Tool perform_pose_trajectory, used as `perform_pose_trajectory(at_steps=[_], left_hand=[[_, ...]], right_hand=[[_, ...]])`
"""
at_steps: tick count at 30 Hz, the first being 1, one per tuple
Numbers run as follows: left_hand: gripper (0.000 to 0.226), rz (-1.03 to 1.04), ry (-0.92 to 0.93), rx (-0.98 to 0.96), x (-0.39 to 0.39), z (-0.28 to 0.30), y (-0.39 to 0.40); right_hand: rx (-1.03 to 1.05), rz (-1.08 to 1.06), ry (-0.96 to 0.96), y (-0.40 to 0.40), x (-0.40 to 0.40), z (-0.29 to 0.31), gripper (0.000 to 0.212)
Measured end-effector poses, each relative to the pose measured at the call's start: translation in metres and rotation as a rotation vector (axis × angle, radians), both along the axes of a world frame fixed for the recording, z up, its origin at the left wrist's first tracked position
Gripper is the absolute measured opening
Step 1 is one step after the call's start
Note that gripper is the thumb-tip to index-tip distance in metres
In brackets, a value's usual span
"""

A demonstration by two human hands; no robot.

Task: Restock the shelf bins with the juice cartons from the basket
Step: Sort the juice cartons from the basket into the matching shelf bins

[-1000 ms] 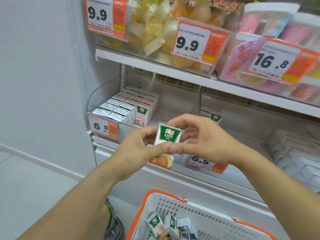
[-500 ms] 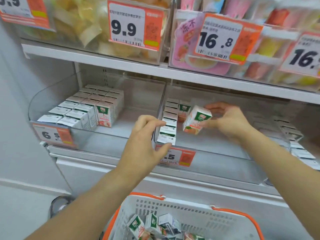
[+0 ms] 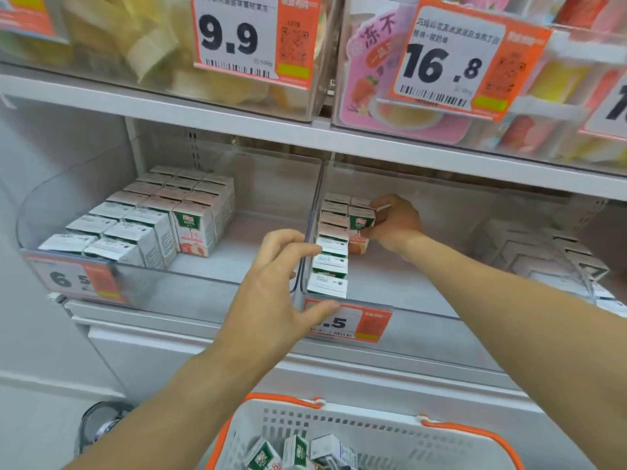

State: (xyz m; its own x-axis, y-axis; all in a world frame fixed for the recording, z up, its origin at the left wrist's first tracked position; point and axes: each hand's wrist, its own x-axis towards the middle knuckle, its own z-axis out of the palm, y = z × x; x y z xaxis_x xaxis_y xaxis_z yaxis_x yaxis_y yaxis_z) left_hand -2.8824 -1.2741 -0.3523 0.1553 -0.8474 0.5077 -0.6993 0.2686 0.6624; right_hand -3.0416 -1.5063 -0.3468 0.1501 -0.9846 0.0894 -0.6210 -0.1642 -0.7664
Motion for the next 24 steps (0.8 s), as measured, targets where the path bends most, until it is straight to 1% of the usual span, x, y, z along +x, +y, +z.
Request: perform_pose_trajectory(at_steps=[3, 6, 9, 11, 12, 14, 15, 16, 17, 18, 19, 21, 23, 24], left_hand=[[0.064, 0.005, -0.009, -0.016, -0.001, -0.002, 0.002], [0.063, 0.018, -0.001, -0.044, -0.002, -0.003, 0.003], [0.064, 0.025, -0.007, -0.059, -0.004, -0.003, 0.005], [0.062, 0.082, -0.062, -0.072, -0.009, -0.003, 0.008], [0.058, 0.127, -0.106, -0.116, -0.013, 0.000, 0.010], [0.038, 0.166, -0.165, -0.278, -0.027, 0.008, 0.016], [0.025, 0.129, -0.177, -0.349, -0.035, 0.010, 0.021], [0.015, 0.044, -0.174, -0.377, -0.045, 0.008, 0.027], [0.008, -0.058, -0.146, -0.344, -0.055, 0.003, 0.035], [0.007, -0.151, -0.106, -0.252, -0.063, -0.005, 0.043], [0.007, -0.229, -0.083, -0.113, -0.071, -0.017, 0.050], [0.008, -0.322, -0.125, 0.236, -0.079, -0.047, 0.059], [0.009, -0.360, -0.200, 0.524, -0.077, -0.081, 0.062], [0.010, -0.356, -0.214, 0.619, -0.074, -0.096, 0.064]], right_hand=[[0.012, -0.003, 0.013, 0.003, -0.004, 0.001, 0.054], [-0.006, -0.019, 0.020, 0.010, -0.013, 0.012, 0.050], [-0.037, -0.005, -0.006, 0.030, -0.033, 0.029, 0.035], [-0.080, 0.039, -0.054, 0.059, -0.049, 0.041, 0.024], [-0.079, 0.077, -0.112, 0.080, -0.057, 0.047, 0.020], [-0.006, 0.203, -0.272, 0.129, -0.075, 0.057, 0.016], [0.056, 0.285, -0.327, 0.154, -0.084, 0.060, 0.014], [0.133, 0.376, -0.357, 0.177, -0.092, 0.059, 0.012], [0.231, 0.472, -0.356, 0.195, -0.101, 0.055, 0.010], [0.351, 0.564, -0.316, 0.208, -0.108, 0.046, 0.010], [0.474, 0.633, -0.244, 0.217, -0.115, 0.034, 0.010], [0.648, 0.689, -0.043, 0.228, -0.125, 0.001, 0.012], [0.690, 0.660, 0.132, 0.233, -0.131, -0.039, 0.016], [0.689, 0.630, 0.191, 0.235, -0.132, -0.060, 0.017]])
